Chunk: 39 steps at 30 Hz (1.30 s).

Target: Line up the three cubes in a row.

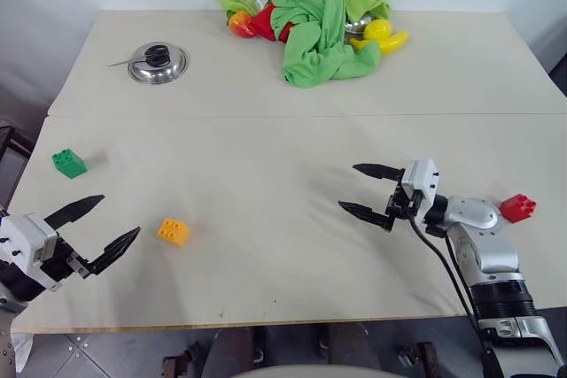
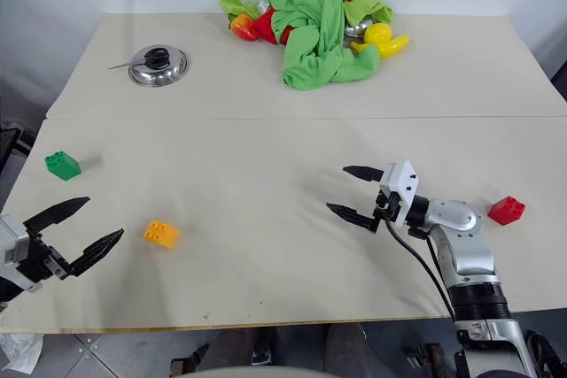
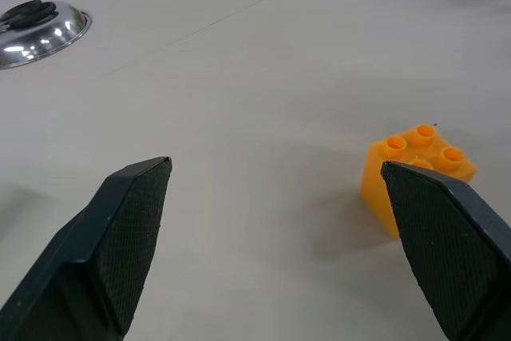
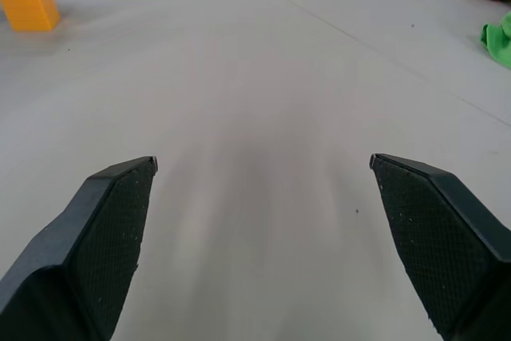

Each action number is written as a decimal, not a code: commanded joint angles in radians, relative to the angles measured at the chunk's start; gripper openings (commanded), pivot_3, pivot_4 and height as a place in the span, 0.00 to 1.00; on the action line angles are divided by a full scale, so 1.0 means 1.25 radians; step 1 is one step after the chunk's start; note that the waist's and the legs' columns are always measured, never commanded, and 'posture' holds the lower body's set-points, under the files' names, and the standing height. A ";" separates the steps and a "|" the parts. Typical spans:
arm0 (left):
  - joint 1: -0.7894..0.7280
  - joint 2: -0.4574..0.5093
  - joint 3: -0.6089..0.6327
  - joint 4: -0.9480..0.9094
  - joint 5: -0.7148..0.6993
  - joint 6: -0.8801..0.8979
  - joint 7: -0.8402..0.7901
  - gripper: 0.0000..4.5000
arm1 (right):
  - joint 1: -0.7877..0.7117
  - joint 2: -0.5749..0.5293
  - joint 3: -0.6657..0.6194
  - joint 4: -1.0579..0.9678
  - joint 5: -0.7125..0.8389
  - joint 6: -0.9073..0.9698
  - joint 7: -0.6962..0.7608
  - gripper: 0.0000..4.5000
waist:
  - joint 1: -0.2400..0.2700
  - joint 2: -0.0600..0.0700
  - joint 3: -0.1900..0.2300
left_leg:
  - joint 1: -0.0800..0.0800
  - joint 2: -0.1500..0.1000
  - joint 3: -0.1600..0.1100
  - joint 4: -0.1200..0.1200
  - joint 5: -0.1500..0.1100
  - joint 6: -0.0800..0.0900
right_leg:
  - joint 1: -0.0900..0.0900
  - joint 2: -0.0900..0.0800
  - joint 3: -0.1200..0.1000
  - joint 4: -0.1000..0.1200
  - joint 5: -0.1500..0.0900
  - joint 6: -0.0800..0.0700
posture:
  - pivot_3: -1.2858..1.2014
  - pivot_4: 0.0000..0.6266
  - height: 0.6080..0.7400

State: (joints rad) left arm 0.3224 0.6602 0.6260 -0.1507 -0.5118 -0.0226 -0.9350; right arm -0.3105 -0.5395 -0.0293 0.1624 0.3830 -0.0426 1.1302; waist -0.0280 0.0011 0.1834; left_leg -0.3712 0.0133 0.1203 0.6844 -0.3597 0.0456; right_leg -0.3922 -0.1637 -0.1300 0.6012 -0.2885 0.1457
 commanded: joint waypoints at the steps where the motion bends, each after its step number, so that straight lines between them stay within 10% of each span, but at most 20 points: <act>1: -0.003 -0.012 0.012 -0.036 -0.015 0.004 0.030 1.00 | -0.011 -0.008 -0.019 -0.002 0.008 -0.013 0.005 1.00 | 0.001 0.000 0.000 | 0.000 0.000 0.000 0.000 0.000 0.000 | 0.000 0.000 0.000 0.000 0.000 0.000 | 0.52 0.24 1.00; 10: -0.127 0.035 -0.116 -0.166 -0.174 0.252 0.045 1.00 | 0.097 -0.024 -0.146 -0.175 0.066 0.061 -0.129 1.00 | 0.009 0.000 0.000 | 0.000 0.000 -0.001 0.001 0.000 0.000 | 0.000 0.000 0.000 0.001 0.000 0.000 | 0.52 0.24 1.00; 21: -0.451 -0.015 -0.432 -0.135 -0.087 0.317 0.028 1.00 | 0.479 0.044 -0.622 -0.471 0.130 0.179 -0.479 1.00 | 0.033 0.001 -0.001 | 0.000 -0.002 -0.001 0.003 0.000 0.000 | 0.001 0.002 0.002 0.002 0.000 0.000 | 0.52 0.24 1.00; 28: -0.518 -0.055 -0.509 -0.061 -0.034 0.287 -0.007 1.00 | 0.659 0.159 -0.705 -0.536 0.146 0.319 -0.664 1.00 | 0.026 0.003 -0.002 | 0.001 0.001 0.003 0.003 0.000 -0.003 | 0.000 0.008 0.007 0.001 0.000 0.000 | 0.52 0.24 1.00; 39: -0.536 -0.090 -0.530 -0.034 -0.011 0.272 -0.040 1.00 | 0.519 -0.003 -0.711 -0.611 0.355 0.692 -0.887 1.00 | 0.012 0.005 -0.003 | 0.003 0.006 0.006 0.004 0.001 -0.004 | -0.002 0.010 0.013 0.003 0.000 0.000 | 0.52 0.24 1.00</act>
State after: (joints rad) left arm -0.3349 0.5517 -0.0330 -0.1800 -0.5305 0.3357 -0.9779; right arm 0.3578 -0.5091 -0.8803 -0.6032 0.7765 0.7426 0.0733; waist -0.0132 0.0075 0.1794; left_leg -0.3681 0.0206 0.1272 0.6891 -0.3587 0.0408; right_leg -0.3945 -0.1516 -0.1140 0.6057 -0.2885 0.1453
